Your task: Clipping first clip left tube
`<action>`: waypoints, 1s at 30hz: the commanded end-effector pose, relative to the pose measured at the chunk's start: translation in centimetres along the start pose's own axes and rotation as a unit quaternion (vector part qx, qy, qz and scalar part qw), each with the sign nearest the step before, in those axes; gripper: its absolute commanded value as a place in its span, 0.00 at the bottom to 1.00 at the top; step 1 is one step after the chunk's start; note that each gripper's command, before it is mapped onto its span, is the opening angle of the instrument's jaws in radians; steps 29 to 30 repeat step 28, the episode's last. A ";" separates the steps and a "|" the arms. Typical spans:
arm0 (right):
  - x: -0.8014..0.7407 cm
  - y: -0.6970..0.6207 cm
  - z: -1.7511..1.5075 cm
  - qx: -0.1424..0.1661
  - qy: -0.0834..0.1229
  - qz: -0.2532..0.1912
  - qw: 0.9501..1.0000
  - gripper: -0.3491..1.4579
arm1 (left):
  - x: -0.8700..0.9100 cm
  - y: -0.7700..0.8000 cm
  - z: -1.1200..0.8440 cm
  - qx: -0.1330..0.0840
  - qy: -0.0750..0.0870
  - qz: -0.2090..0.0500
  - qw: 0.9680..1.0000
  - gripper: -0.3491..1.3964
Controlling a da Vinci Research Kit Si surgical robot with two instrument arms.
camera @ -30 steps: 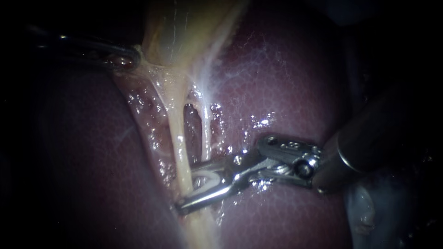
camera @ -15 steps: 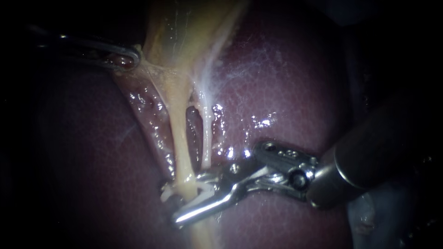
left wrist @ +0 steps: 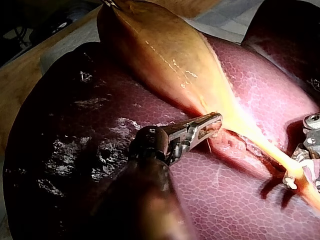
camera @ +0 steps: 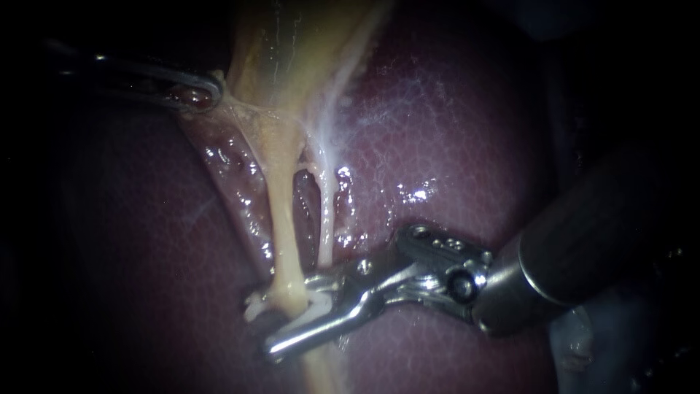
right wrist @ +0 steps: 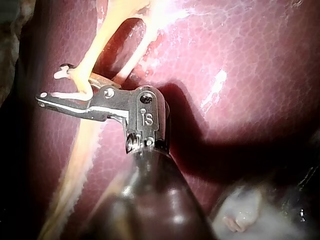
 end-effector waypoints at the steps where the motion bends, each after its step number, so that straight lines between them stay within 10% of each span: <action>1: 0.00 0.01 -0.02 -0.003 0.001 0.002 1.000 0.31 | 0.00 0.00 0.00 0.000 0.000 0.000 1.000 0.00; 10: 0.00 0.06 -0.12 -0.015 0.002 0.023 1.000 0.00 | 0.00 0.00 0.00 0.000 0.000 0.000 1.000 0.00; 30: -0.01 0.13 -0.16 -0.023 0.007 0.022 0.999 0.00 | 0.00 0.00 0.00 0.000 0.000 0.000 1.000 0.00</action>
